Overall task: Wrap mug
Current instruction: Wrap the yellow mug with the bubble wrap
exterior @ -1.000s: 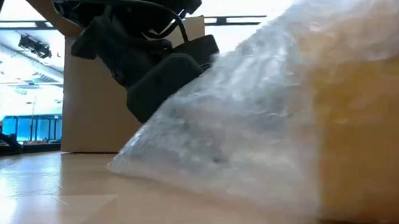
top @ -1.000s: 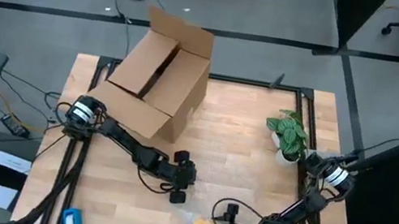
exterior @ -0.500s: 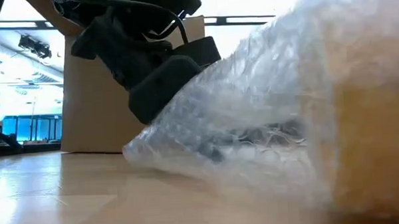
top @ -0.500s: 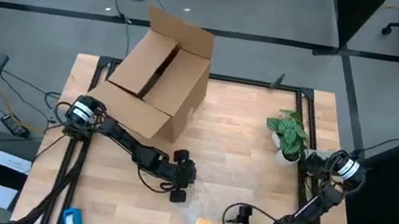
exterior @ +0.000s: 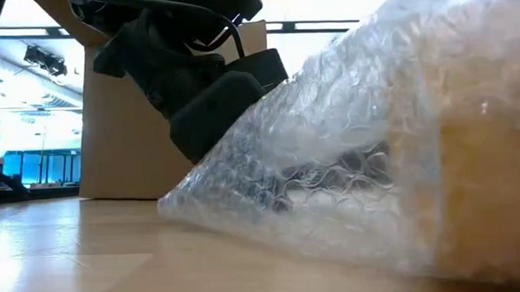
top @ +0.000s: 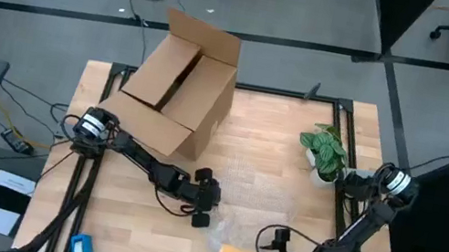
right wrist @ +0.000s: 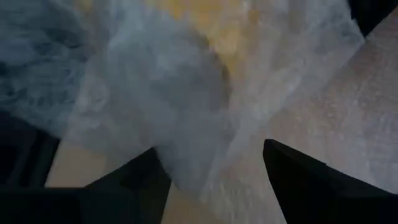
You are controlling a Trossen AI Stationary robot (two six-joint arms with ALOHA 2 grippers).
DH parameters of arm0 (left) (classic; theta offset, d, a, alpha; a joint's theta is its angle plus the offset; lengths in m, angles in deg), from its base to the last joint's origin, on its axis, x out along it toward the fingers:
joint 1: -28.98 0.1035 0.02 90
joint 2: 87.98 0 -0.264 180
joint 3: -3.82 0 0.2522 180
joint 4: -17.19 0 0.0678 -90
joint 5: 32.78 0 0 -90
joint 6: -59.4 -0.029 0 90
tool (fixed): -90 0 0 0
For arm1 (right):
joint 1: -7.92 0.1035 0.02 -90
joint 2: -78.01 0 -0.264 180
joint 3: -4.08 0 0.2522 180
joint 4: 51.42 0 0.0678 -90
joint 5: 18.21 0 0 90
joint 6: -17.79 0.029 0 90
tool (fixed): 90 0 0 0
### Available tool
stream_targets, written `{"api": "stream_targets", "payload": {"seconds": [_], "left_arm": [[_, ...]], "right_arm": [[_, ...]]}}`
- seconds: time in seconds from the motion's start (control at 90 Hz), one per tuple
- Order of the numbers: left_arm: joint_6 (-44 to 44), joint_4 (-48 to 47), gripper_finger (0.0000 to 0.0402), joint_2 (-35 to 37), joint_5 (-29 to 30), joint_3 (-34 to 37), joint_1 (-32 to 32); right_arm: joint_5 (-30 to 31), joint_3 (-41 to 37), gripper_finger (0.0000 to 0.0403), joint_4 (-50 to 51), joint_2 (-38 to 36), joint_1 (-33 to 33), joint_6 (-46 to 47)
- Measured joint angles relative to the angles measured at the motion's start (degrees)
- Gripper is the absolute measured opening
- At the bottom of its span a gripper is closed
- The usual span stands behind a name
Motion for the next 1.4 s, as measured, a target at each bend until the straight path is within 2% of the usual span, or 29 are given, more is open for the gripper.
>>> {"api": "stream_targets", "payload": {"seconds": [0.256,0.411,0.522,0.7,0.867,1.0,1.211,1.4], "left_arm": [[0.17,-0.02,0.0054,0.00,-0.04,0.00,0.00],[0.17,-0.04,0.0054,0.00,-0.11,0.00,0.00],[0.20,-0.04,0.0054,0.00,-0.13,0.00,-0.01],[0.36,-0.02,0.0054,0.00,-0.16,0.00,-0.02],[0.77,-0.02,0.0054,0.00,-0.22,0.00,-0.02],[1.49,-0.04,0.0054,0.00,-0.70,0.00,-0.02],[1.39,0.03,0.0054,0.00,-0.76,0.00,-0.10],[-0.13,0.95,0.0054,0.00,-0.35,0.07,-0.11]], "right_arm": [[-5.71,0.00,0.0211,3.73,-5.44,0.06,3.58],[-7.45,0.02,0.0183,4.88,-8.26,1.50,7.94],[-6.96,0.04,0.0136,5.67,-8.26,2.57,11.17],[-6.23,0.04,0.0017,0.36,-4.37,2.41,10.47],[-0.64,0.04,0.0005,-10.84,2.99,-0.45,6.89],[6.25,0.04,0.0001,-20.86,8.67,-3.08,2.25],[15.75,0.06,0.0000,-32.89,14.91,-7.67,-9.46],[17.30,0.02,0.0000,-41.55,16.49,-11.98,-22.78]]}}
